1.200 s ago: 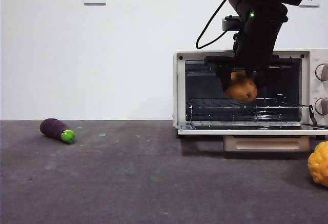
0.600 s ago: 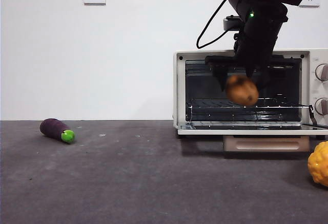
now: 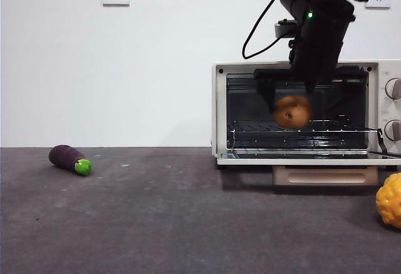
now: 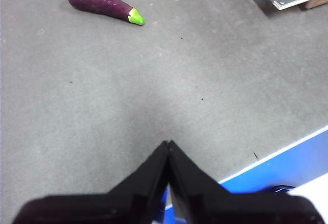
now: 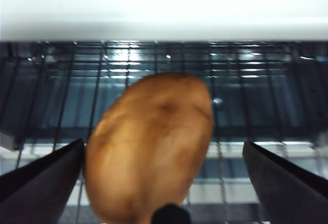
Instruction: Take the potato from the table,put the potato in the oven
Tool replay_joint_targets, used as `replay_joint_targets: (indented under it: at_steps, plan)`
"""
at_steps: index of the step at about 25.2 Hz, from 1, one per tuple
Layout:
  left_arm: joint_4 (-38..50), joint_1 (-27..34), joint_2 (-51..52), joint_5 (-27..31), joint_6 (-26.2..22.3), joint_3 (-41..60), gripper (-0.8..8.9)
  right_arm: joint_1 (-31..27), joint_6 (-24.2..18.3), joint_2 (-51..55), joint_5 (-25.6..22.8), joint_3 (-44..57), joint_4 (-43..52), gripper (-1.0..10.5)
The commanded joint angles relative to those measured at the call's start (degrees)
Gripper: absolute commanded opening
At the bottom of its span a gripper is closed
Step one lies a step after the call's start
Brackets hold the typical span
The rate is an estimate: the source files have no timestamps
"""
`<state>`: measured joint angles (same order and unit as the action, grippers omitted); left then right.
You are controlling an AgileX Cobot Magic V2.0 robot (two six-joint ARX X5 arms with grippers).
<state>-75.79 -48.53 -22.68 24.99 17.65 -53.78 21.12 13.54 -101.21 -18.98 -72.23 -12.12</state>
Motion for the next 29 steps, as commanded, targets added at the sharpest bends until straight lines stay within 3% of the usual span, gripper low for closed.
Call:
replay_joint_targets:
  at_steps: [1,11,17,23,29]
  plan:
    - [0.2,-0.1,0.2,0.1,0.2,0.5,-0.05,0.3,0.3,3.5,-1.0,-0.2,-2.4,5.4]
    - [1.6,-0.1,-0.3,1.3,3.3,0.5,-0.05,2.4,-1.6,17.7,1.7,-0.2,-21.6,5.4]
    - [13.5,-0.1,-3.2,1.6,3.6,0.5,-0.05,6.8,-4.1,30.8,2.2,-0.2,-34.1,5.4]
    - [23.7,-0.1,-11.8,1.5,3.1,0.5,-0.05,11.3,-4.6,45.3,2.7,-0.2,-42.5,5.4]
    - [28.1,0.0,-25.2,-6.0,1.6,0.5,-0.08,13.5,-4.4,57.2,5.8,-0.2,-49.8,5.3]
